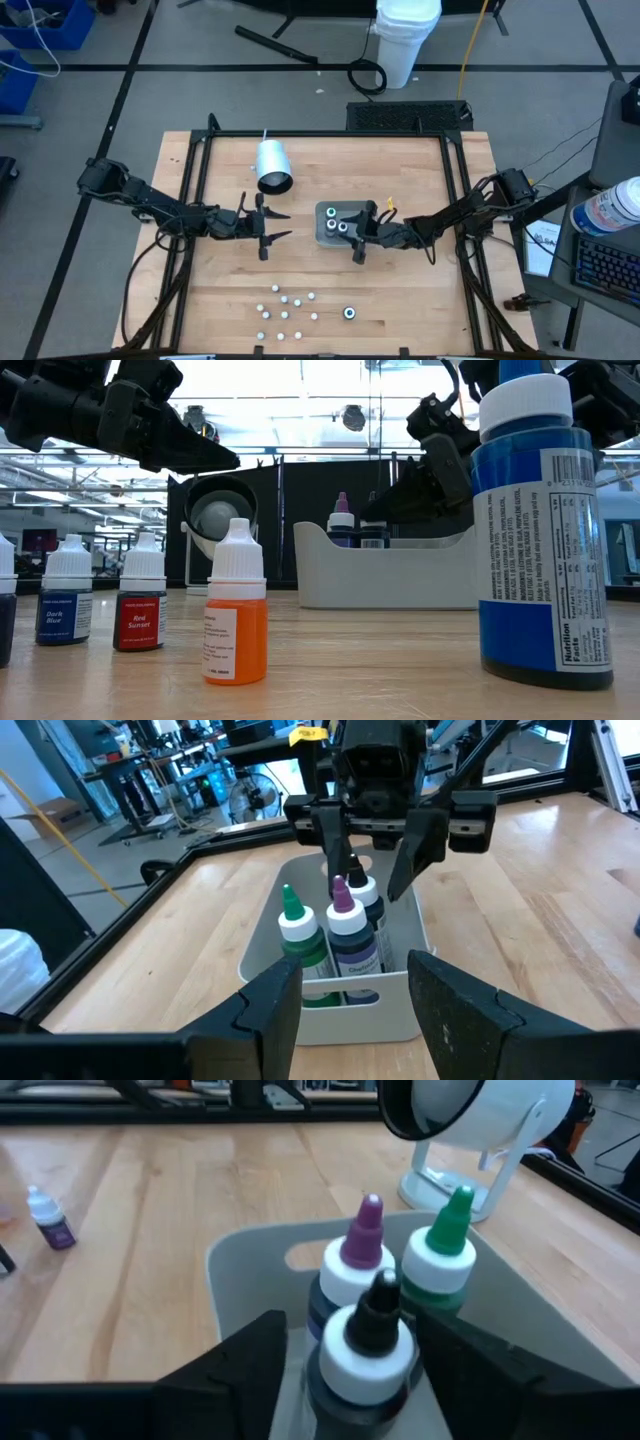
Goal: Pick & Place food coloring
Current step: Put the large black food coloring bottle into the white bin
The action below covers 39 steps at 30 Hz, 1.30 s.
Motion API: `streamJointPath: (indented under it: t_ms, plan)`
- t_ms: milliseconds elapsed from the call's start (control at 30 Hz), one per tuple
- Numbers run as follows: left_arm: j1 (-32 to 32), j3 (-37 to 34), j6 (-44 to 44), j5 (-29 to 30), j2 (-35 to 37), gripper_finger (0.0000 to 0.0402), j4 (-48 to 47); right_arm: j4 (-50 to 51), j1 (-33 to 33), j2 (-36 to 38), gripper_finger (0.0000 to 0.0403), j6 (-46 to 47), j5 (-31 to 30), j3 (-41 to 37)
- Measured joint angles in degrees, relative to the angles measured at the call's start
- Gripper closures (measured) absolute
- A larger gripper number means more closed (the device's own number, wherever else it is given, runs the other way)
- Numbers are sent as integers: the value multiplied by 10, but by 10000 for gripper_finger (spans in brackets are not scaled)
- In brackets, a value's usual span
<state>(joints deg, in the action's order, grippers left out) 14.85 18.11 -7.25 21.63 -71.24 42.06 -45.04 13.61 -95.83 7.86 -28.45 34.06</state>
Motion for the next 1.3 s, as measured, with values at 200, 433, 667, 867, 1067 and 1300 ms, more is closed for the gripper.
streamJointPath:
  t_ms: [200, 433, 667, 867, 1067, 1300]
  plan:
    - [0, 0, 1, 0, 0, 213, 0, -6, 0, 0, 273, 0, 1, 0]
    - [0, 0, 1, 0, 0, 213, 0, -7, 7, 0, 285, 5, 16, 0]
    - [0, 0, 3, 0, 0, 213, 0, 6, 7, 0, 214, 20, 17, 0]
    - [0, 0, 3, 0, 0, 213, 0, 7, 8, 0, 216, 20, 18, 0]
    - [0, 0, 3, -1, 0, 213, 0, 11, 8, 0, 279, 37, 32, 0]
    - [0, 0, 22, -1, 0, 213, -3, -12, 15, 0, 293, 45, 32, 0]
